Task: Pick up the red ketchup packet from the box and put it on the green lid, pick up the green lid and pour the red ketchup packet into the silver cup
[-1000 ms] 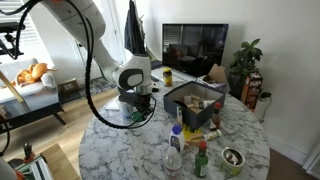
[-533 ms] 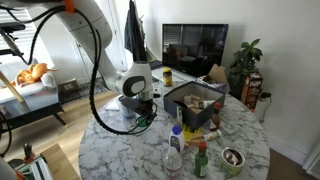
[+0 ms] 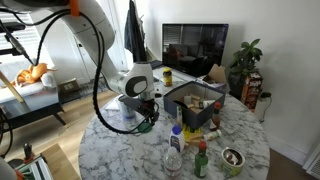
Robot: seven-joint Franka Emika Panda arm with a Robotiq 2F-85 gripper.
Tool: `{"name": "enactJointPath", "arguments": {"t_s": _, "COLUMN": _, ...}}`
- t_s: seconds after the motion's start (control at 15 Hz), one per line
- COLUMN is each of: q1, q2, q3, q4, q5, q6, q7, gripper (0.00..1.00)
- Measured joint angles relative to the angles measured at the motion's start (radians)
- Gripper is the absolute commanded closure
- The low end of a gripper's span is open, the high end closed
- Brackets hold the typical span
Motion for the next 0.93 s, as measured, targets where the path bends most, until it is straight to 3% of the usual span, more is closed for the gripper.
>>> {"name": "enactJointPath", "arguments": {"t_s": 0.2, "q1": -0.03, "q2": -0.091, "q3": 0.053, "q4": -0.001, "q5": 0.011, "q6": -0.115, "q7": -0.082, "gripper": 0.01}}
{"name": "enactJointPath", "arguments": {"t_s": 0.47, "q1": -0.078, "q2": -0.277, "q3": 0.152, "q4": 0.0, "q5": 0.096, "q6": -0.362, "q7": -0.288, "gripper": 0.0}}
{"name": "enactJointPath", "arguments": {"t_s": 0.93, "q1": -0.067, "q2": -0.516, "q3": 0.173, "q4": 0.028, "q5": 0.174, "q6": -0.701, "q7": -0.47, "gripper": 0.0}}
